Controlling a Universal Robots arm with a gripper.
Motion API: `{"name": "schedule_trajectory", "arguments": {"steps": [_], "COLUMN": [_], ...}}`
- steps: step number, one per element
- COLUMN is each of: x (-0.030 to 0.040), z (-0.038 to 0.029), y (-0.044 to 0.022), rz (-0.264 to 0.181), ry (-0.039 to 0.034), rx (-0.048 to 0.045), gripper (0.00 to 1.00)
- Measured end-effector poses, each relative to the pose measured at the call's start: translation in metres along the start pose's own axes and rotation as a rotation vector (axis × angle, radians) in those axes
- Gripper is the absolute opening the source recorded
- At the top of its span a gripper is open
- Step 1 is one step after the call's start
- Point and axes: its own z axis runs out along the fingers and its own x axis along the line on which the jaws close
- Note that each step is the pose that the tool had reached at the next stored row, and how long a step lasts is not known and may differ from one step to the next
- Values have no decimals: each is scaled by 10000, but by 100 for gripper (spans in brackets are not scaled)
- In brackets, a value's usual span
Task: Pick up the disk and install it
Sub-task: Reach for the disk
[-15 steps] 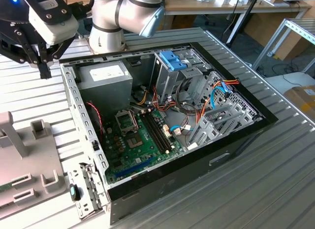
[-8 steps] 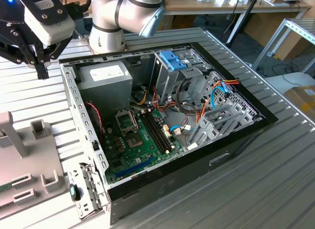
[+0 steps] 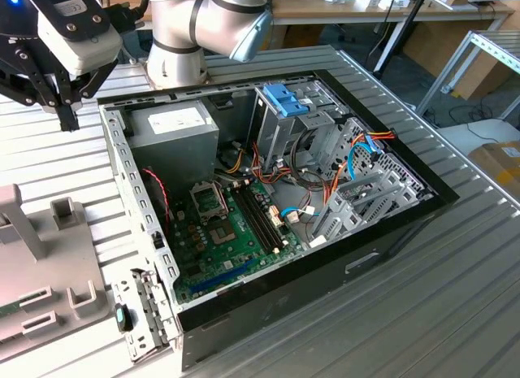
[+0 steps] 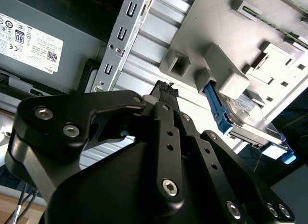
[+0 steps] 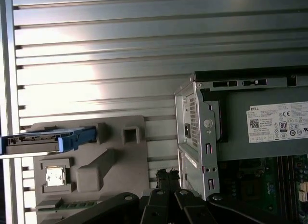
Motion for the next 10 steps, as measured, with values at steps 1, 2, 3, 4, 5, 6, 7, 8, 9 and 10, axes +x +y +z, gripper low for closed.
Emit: {"name": "schedule_trajectory", "arguments": {"steps": [1,2,3,4,5,6,7,8,9,10], "x": [0,0,0,1,1,9,18,35,45,58], "z": [0,0,0,0,0,0,-1,-1,-1,-1], "y": [0,0,0,0,0,-1,-1,-2,-3,-4], "rz": [0,0,0,0,0,2,1,1,0,-1], "ry": [0,0,0,0,0,0,1,0,0,0], "rx": [0,0,0,0,0,0,0,0,0,0], "gripper": [11,11,11,11,11,11,11,11,11,11]}}
